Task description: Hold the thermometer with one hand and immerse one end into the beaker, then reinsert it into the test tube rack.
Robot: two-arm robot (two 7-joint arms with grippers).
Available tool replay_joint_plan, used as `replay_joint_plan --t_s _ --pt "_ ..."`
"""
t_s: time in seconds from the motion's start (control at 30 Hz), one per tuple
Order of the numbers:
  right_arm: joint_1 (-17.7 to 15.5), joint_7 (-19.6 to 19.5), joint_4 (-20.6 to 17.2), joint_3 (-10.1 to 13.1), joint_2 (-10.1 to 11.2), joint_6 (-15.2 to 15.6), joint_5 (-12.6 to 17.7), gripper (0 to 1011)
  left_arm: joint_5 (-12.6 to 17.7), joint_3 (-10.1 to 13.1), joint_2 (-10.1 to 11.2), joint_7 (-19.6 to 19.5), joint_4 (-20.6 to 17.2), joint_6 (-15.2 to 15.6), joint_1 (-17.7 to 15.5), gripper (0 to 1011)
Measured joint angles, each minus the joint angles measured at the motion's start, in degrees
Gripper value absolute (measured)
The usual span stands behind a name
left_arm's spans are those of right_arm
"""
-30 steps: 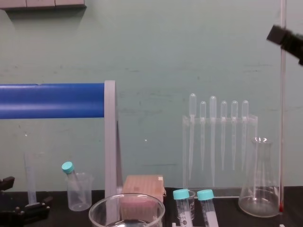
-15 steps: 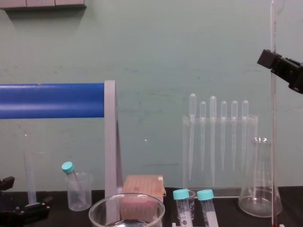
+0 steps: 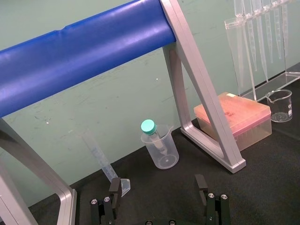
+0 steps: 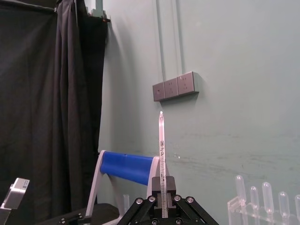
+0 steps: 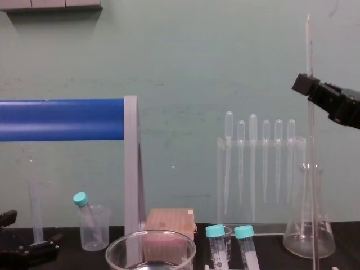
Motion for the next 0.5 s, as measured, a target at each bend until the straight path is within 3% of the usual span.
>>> replay_joint_plan --t_s 0.5 --pt "1.49 0.68 3.94 -1.30 -0.64 0.18 -0.49 56 0.00 0.00 0.00 0.00 0.00 0.00 0.00 1008"
